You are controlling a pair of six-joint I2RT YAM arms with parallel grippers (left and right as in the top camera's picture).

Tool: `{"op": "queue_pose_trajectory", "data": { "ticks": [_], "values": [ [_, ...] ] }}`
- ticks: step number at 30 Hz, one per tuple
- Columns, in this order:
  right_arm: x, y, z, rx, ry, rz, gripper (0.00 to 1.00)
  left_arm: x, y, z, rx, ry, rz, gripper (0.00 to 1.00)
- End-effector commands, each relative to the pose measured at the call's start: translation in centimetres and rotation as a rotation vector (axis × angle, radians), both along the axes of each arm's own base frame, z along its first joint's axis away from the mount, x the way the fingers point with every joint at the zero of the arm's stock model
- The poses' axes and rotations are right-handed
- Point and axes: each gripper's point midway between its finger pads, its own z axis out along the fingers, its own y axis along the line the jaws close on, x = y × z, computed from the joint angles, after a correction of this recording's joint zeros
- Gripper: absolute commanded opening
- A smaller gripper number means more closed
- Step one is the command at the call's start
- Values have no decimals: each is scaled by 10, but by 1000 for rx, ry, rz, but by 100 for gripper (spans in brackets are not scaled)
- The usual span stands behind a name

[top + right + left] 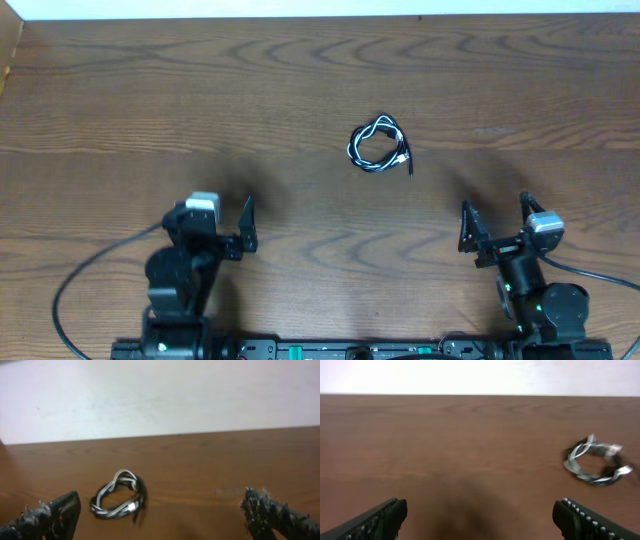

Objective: Untangle cables
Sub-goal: 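Move the left gripper forward over the black and white cable bundle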

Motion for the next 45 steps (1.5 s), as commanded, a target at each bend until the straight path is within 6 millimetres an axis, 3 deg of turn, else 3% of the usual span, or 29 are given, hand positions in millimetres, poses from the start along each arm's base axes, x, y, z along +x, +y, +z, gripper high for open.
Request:
{"op": "queue_pose_trajectory", "data": {
  "ticks": [1,11,15,22,31,36,42,45],
  "values": [
    [-10,9,30,19,-38,54,99,8,-25,33,-53,2,-141,98],
    [-22,12,67,15,62,80,99,34,-63,81,-165,225,-356,98],
    [-20,24,83,-11,119,149,99,45,-74,91,-183,321,-397,98],
    [-1,37,104,-49,286,227,99,70,-117,96,-153,426,-522,98],
    [34,41,104,-47,558,250,99,115,-153,64,-103,653,-535,98],
    [53,43,86,-40,640,254,99,149,-178,41,-84,618,-567,98],
    [60,58,69,10,717,344,99,177,-193,-9,-67,647,-565,98],
    [62,59,60,16,750,349,95,189,-198,-40,-49,665,-577,87]
  ]
}}
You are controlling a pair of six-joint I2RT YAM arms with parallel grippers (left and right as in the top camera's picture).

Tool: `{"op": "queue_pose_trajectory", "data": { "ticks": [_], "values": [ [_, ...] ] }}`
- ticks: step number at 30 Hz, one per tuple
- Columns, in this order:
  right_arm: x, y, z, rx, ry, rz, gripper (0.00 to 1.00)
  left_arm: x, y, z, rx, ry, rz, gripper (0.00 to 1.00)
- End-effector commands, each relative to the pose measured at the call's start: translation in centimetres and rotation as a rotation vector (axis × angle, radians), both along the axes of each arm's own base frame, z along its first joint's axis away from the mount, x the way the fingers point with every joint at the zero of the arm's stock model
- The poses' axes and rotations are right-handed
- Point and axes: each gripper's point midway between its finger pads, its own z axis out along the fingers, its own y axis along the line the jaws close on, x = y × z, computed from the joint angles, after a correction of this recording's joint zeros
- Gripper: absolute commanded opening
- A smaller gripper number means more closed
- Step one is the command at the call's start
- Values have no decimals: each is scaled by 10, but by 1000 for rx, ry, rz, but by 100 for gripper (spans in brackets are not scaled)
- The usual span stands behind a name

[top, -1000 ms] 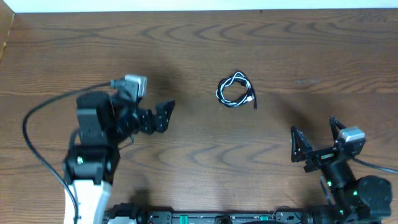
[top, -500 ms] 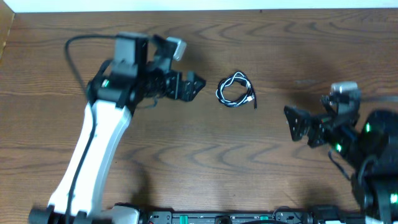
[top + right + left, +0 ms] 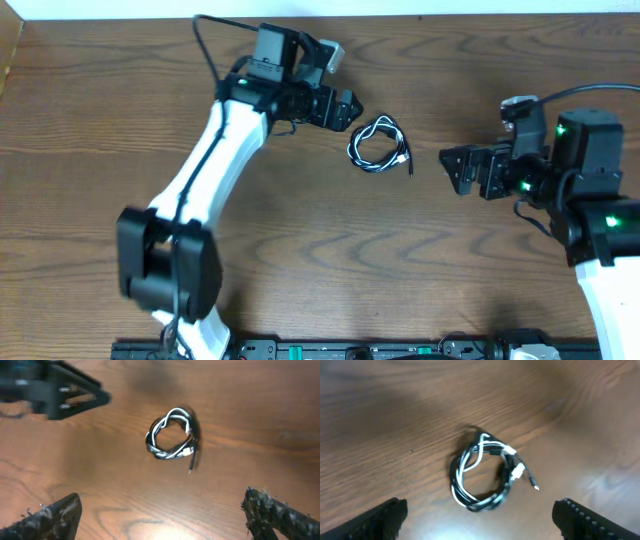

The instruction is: Untangle cables

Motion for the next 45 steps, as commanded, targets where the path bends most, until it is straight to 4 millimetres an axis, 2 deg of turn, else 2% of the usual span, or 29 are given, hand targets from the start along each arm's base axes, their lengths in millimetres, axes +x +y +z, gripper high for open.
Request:
{"op": "queue_pose_trajectory", "data": {
  "ticks": [1,7,15,23,26,28,30,33,35,37,42,45],
  "values": [
    [0,8,5,29,1,41,92,14,-4,-35,31,14,-18,84],
    [2,8,1,28,17,40,79,28,-11,-90,50,59,-10,69],
    [-1,8,-2,25,36,37,74,30,-10,-140,233,68,66,65],
    [-2,7,-3,24,43,37,73,22,-28,-160,254,72,29,62],
    [-2,7,-4,24,45,37,73,21,-28,-171,286,73,35,57],
    [-2,6,-4,19,46,32,73,21,-26,-177,315,69,44,50],
    [-2,6,-5,15,48,29,73,21,-26,-182,330,66,46,40],
    [-2,4,-7,9,53,24,73,19,-31,-184,329,63,35,27],
    [-2,4,-8,9,56,23,73,17,-35,-184,329,61,27,14],
    [-1,3,-10,1,60,16,73,12,-41,-184,328,69,23,8],
    [2,1,-17,-11,82,6,71,-17,-53,-195,347,159,30,7],
    [6,-2,-24,-12,109,-20,70,-30,-47,-204,410,207,109,7]
  ]
}}
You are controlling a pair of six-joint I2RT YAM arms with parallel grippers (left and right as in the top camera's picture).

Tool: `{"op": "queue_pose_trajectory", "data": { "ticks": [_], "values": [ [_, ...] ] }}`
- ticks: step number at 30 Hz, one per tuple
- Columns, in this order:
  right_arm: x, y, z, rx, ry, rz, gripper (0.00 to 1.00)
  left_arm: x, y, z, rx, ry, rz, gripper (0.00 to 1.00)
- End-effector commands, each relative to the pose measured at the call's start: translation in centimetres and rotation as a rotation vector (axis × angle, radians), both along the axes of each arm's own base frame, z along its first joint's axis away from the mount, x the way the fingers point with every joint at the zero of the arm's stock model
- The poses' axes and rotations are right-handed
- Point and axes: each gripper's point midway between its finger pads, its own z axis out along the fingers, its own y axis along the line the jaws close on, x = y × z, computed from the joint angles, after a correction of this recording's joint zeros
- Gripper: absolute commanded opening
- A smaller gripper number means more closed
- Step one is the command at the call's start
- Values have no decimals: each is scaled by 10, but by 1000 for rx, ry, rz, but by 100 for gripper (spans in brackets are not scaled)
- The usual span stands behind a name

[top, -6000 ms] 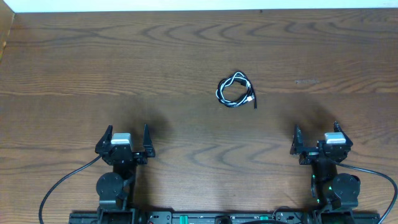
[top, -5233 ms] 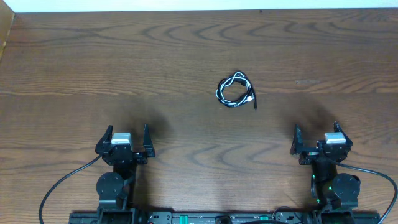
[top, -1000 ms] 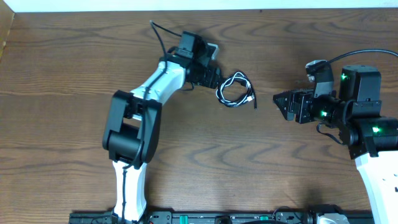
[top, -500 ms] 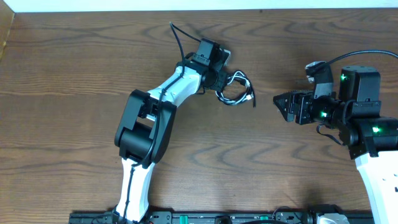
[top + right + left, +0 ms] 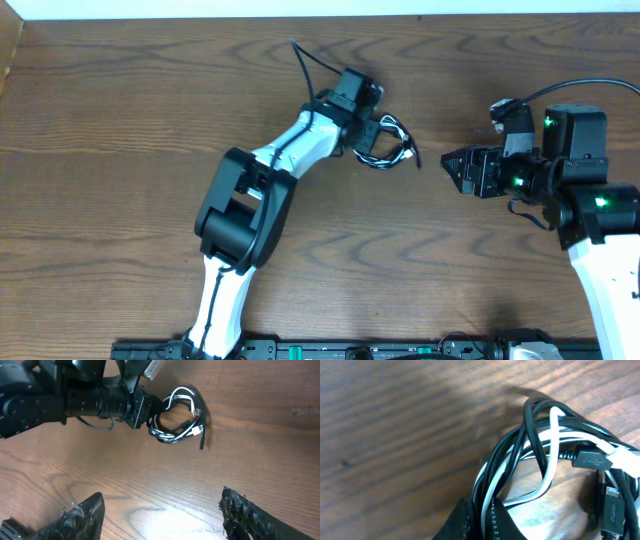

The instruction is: Untangle cables

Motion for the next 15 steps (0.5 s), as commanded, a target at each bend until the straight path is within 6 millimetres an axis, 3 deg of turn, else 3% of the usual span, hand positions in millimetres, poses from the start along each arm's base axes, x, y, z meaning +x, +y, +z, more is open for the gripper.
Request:
{"op": "queue_pose_trajectory", "data": {
  "ticks": [1,5,7,10,15],
  "values": [
    [7,-4,-2,-14,16,-38,70,-39,12,-50,120,147,101,8],
    [20,-15,-15,-29,59,-144,70,-47,15,-33,122,168,116,7],
    [29,-18,-20,-7,81,-201,68,-45,15,-10,104,144,117,7],
    [46,-14,-26,61,107,-260,55,-46,8,39,19,110,100,8],
    [68,9,-27,219,129,-233,44,-61,-7,102,-128,95,39,7]
  ]
}}
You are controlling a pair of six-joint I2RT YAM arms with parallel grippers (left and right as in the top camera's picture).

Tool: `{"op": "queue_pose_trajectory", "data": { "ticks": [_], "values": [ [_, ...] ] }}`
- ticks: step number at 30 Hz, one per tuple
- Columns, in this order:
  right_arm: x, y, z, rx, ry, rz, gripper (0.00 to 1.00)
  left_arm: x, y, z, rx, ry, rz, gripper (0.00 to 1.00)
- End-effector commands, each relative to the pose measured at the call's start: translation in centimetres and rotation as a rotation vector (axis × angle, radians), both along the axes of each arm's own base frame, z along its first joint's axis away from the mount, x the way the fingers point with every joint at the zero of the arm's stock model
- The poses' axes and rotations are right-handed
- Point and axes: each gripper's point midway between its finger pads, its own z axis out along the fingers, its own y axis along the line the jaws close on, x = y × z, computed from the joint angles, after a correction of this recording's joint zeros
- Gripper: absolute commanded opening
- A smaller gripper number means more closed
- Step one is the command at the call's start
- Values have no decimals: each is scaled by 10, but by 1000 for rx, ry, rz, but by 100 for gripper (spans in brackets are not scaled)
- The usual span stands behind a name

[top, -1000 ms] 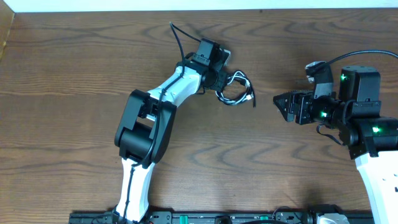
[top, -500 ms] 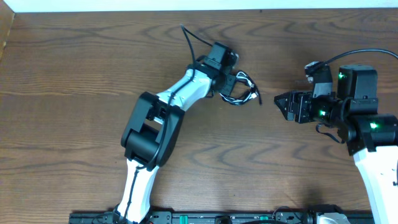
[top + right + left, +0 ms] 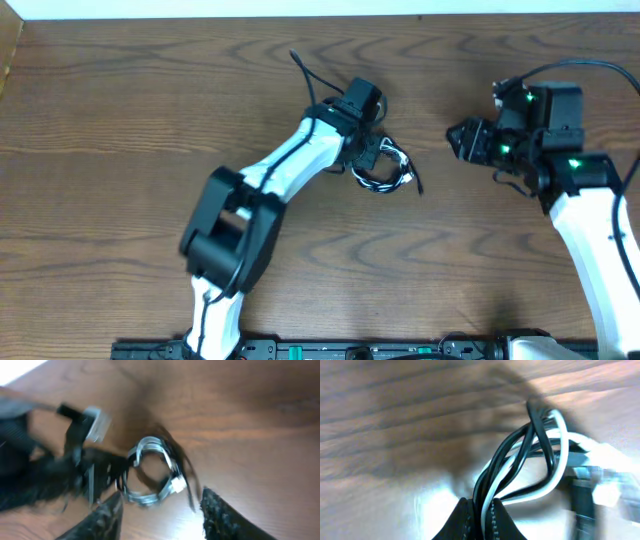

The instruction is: Untangle cables

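Observation:
A small coil of black and white cables (image 3: 385, 170) lies mid-table, its plugs on the right side. My left gripper (image 3: 360, 152) is shut on the coil's left edge; in the left wrist view black and white strands (image 3: 540, 455) run up from between the closed fingertips (image 3: 496, 519). My right gripper (image 3: 462, 138) hovers open to the right of the coil, apart from it. In the blurred right wrist view the coil (image 3: 152, 472) sits ahead, between the spread fingers (image 3: 222, 515), with the left gripper (image 3: 90, 477) on its left.
The brown wooden table (image 3: 120, 120) stretches around the coil. A pale wall strip (image 3: 300, 8) borders the far edge. The left arm's own black cable (image 3: 305, 65) loops above its wrist.
The left gripper stays shut on the coil, which now sits slightly nearer the front edge. The right gripper has moved toward the far edge and its fingers have narrowed, still open.
Both grippers were open near the front edge with the coil lying alone mid-table. Then both hovered open on either side of the coil. Then the left gripper was shut on the coil's left edge; it still holds it, and the right gripper is open beside it.

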Motion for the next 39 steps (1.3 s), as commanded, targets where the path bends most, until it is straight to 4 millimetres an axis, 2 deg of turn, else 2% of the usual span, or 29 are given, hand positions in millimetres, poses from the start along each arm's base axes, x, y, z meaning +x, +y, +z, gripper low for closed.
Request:
{"op": "queue_pose_trajectory", "data": {
  "ticks": [1,5,14,25,33,36,39],
  "values": [
    [9,21,6,156,34,-2,44,-6,-15,67,-153,-53,-32,7],
    [19,34,2,238,58,-11,41,-19,-14,81,-178,-26,-45,7],
    [18,62,-8,289,119,6,41,-26,-10,76,-157,10,-43,7],
    [6,85,-61,281,322,-4,38,-26,-10,76,-158,12,-41,7],
    [14,104,-83,275,330,38,36,-27,-9,76,-156,14,-41,7],
    [12,110,-91,265,344,49,29,-27,-9,76,-156,14,-41,7],
    [11,108,-98,242,358,36,13,-27,-9,76,-156,14,-40,7]
  ]
}}
